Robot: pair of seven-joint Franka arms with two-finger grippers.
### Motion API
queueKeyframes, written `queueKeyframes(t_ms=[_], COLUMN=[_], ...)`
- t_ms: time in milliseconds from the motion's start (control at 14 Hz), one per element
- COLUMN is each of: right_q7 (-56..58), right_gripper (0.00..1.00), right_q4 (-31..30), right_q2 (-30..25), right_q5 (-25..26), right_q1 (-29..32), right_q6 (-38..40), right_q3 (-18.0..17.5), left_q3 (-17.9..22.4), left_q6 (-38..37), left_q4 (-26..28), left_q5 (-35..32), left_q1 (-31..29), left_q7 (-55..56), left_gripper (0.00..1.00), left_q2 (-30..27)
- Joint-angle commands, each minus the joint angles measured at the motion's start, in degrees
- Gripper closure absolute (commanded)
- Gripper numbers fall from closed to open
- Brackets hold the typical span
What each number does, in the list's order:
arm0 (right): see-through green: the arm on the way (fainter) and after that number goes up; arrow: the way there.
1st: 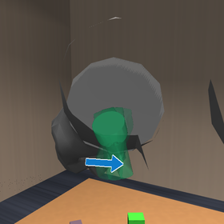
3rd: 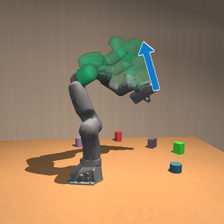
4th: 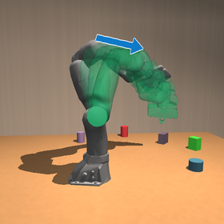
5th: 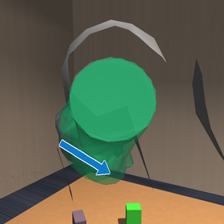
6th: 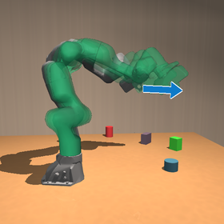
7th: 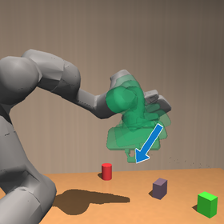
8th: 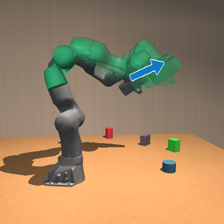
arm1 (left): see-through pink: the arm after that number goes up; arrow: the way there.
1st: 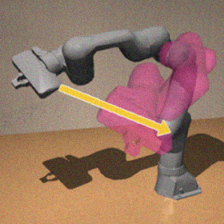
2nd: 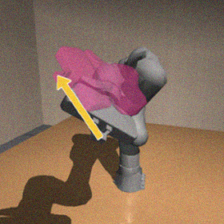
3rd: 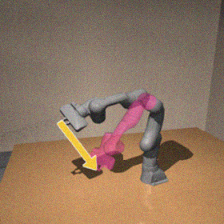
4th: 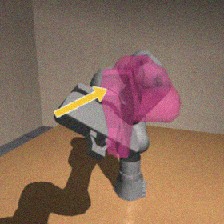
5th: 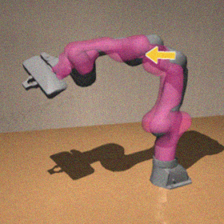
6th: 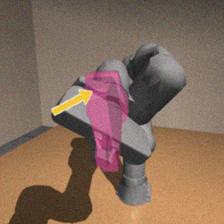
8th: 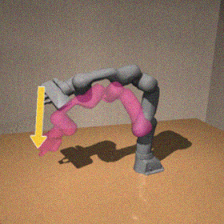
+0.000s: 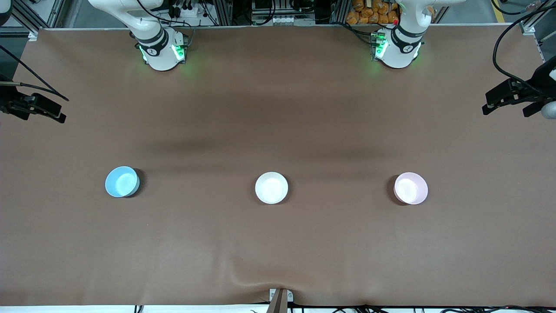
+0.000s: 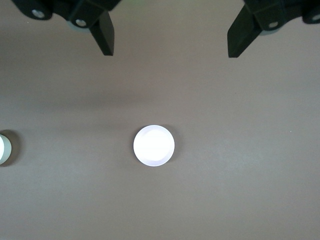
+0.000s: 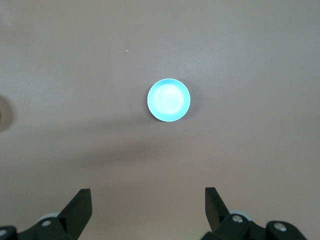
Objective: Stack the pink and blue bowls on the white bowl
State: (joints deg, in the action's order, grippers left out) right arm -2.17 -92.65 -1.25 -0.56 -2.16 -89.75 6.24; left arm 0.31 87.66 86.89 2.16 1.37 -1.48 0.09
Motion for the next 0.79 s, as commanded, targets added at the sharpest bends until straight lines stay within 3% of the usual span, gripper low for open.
queueKeyframes(t_ms=[0,357,714], right_q7=[-1.17,-1.09,-1.09], right_gripper=[0.0,0.0,0.0], right_q4=[0.45,0.36,0.28], right_q2=[-0.16,-0.16,-0.07], right_q5=[0.74,0.91,1.0], right_q1=[-0.12,-0.12,-0.21], right_q6=[-0.08,0.01,-0.16], right_q3=[-0.18,-0.18,-0.18], left_q3=[-0.05,0.04,-0.14], left_q6=[-0.91,1.54,9.7], left_q4=[-0.5,-0.23,0.21], left_q5=[-1.28,-2.15,-4.87], left_q1=[-0.41,0.21,0.38], left_q7=[-1.6,-1.69,-1.78], left_gripper=[0.0,0.0,0.0], left_q2=[1.31,9.82,19.23])
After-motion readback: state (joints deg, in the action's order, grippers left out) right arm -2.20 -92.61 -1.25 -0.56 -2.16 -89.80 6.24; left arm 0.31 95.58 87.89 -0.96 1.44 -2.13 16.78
